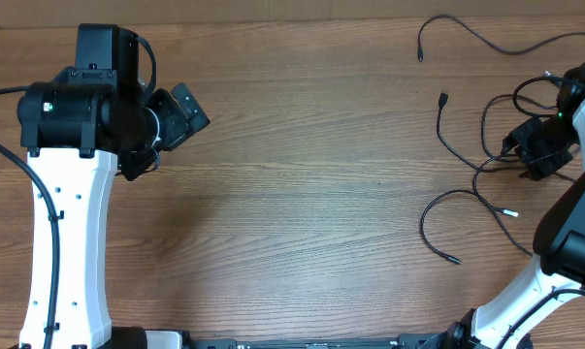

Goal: Untangle cables

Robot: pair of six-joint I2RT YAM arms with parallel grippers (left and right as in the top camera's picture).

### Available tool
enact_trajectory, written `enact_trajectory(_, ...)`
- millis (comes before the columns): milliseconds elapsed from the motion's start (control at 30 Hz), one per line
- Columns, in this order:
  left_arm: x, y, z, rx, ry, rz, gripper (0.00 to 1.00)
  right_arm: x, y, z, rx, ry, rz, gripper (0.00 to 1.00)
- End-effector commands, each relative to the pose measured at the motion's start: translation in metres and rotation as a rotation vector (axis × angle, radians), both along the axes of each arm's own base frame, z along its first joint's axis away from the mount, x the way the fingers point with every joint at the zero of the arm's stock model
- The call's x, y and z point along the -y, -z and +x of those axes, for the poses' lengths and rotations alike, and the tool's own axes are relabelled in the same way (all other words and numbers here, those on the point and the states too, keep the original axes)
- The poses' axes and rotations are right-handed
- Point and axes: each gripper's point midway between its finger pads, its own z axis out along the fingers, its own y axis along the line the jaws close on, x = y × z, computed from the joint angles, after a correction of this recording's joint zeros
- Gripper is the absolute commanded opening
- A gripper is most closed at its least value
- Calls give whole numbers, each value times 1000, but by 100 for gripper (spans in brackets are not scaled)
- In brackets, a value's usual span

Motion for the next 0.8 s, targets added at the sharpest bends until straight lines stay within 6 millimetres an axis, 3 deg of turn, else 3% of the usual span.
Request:
enact_trajectory(0, -8, -10, -1, 43, -1, 52, 100, 2, 4, 2, 1, -15, -6, 56)
enact_trajectory(200, -8, -10, -1, 43, -1, 52, 100, -9, 2, 23, 111, -99, 65, 63)
enact_trajectory(533, -8, -10, -1, 43, -1, 51, 100, -15, 28, 33, 98, -65, 89, 53)
enact_trajectory(767, -8, -10, -1, 43, -1, 52, 100, -31, 30, 49, 136, -124, 77, 35)
